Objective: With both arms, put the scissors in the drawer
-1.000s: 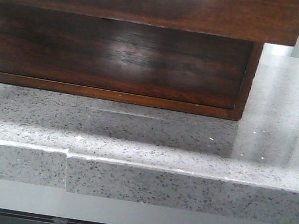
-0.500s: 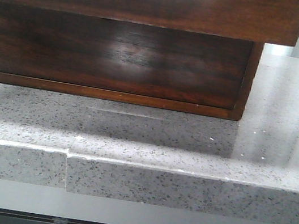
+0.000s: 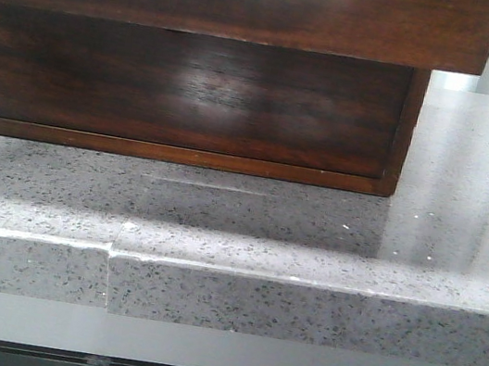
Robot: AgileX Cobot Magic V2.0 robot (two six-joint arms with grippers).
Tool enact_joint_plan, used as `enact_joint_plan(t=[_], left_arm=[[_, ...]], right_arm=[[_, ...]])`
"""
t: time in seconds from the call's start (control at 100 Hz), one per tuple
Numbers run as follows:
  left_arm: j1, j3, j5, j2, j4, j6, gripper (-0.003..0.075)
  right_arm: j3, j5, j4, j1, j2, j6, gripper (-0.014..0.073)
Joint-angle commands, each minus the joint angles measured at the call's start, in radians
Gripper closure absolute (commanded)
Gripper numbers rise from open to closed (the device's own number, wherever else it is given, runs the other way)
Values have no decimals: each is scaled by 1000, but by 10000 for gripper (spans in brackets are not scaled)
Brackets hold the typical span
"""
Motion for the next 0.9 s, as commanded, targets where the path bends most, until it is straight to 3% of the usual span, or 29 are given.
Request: enact_joint_plan(t=[0.0, 0.15, 0.32, 0.67, 0.89], left_arm=[[-2, -34, -65, 5, -40, -10, 282], [-2, -34, -65, 5, -40, -10, 282], [-2, -34, -67, 5, -38, -10, 282], [-2, -34, -72, 5, -38, -10, 282], [-2, -34, -74, 5, -38, -10, 282]], right_arm=[[-36, 1, 8, -4, -77, 30, 447], [-36, 20, 8, -25, -156, 132, 447], [28, -21, 10, -143, -258, 206, 447], [537, -386, 107, -473, -516, 504, 447], [812, -506, 185, -556, -664, 588, 445]])
